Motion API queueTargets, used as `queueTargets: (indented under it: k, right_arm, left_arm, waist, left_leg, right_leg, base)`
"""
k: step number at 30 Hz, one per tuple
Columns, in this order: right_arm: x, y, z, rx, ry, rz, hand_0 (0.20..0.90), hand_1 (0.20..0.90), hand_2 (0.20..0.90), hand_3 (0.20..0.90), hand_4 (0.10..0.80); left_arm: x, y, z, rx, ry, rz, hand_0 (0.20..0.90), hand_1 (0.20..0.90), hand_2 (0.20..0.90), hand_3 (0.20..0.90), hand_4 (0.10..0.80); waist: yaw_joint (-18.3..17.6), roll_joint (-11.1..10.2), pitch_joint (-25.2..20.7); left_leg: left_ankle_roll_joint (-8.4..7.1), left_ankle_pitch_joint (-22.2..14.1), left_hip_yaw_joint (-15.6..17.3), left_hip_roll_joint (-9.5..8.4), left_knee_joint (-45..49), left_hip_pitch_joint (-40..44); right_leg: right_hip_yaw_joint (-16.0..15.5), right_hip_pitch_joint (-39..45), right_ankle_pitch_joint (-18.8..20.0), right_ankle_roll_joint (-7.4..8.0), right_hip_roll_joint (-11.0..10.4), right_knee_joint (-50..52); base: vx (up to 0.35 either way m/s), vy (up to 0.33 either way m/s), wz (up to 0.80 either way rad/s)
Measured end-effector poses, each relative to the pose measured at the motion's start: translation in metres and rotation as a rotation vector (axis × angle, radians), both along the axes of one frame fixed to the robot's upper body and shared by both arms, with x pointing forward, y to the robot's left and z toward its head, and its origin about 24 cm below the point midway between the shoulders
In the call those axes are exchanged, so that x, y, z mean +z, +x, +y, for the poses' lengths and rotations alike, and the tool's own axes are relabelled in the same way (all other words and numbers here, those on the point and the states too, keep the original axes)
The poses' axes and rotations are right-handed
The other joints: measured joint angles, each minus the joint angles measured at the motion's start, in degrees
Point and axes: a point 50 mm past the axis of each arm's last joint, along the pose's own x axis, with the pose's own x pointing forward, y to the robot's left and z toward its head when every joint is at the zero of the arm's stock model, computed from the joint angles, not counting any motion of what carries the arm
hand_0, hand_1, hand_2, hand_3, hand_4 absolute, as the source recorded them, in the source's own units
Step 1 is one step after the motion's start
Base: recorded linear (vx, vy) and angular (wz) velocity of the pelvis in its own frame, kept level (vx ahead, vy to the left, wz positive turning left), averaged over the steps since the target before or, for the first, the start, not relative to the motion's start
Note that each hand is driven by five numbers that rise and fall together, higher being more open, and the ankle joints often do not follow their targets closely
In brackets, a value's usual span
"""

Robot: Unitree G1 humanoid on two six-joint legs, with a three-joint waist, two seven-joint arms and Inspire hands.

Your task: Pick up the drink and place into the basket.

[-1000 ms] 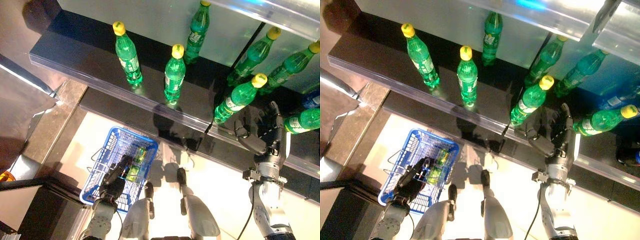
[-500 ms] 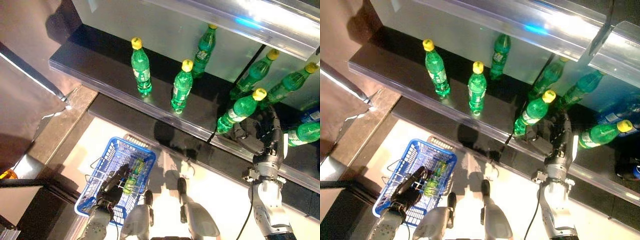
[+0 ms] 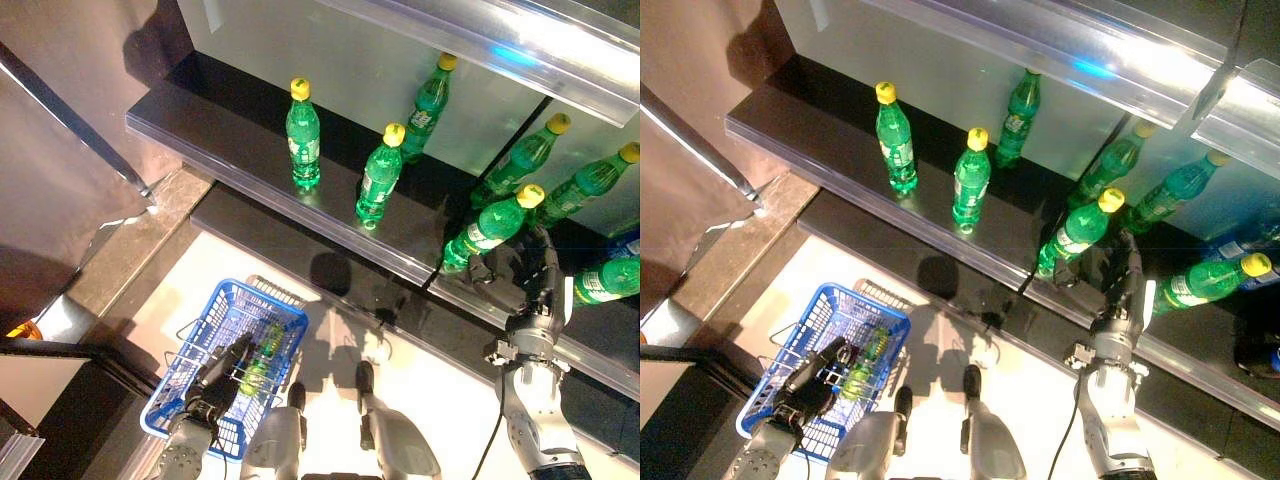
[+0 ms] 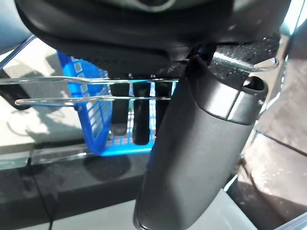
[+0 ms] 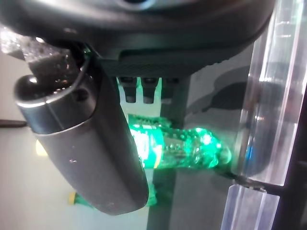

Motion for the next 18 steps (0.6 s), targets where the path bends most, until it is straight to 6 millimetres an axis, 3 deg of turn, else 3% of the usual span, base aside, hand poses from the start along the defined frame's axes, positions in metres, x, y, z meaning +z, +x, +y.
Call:
queueTargets:
  k: [10,18]
  right_arm:
    - [-0.014,0.008,-0.009,-0.047,0.087,0.052,0.9,0.9,0.9,0.9,0.8]
    - [-0.012,0.013,-0.01,-0.054,0.093,0.027,0.9,0.9,0.9,0.9,0.8]
  left_arm:
    - [0.003,0.002,0.008,-0.004,0.028,0.005,0.3,0.3,0.3,0.2,0.1]
    - [0.008,0.013,0.007,-0.014,0.029,-0.031,0.3,0.3,0.3,0.2,0.1]
  waist:
    - [0.1,-0.7,-0.1]
    - [0.2,-0.9,-0.2]
  left_leg:
    - [0.33,-0.3,-0.7,-0.26,0.9,-2.1]
    - [0.38,-0.7,-1.4,-0.36,3.9,-7.8]
  right_leg:
    - [-0.9,-1.2,0.2,0.13,-0.2,0.0]
    - [-1.3,-5.7,0.2,0.25,-0.2,1.1]
  base:
    - [0.015,0.002,0.03]
    - [-0.065,-0.026,0.04]
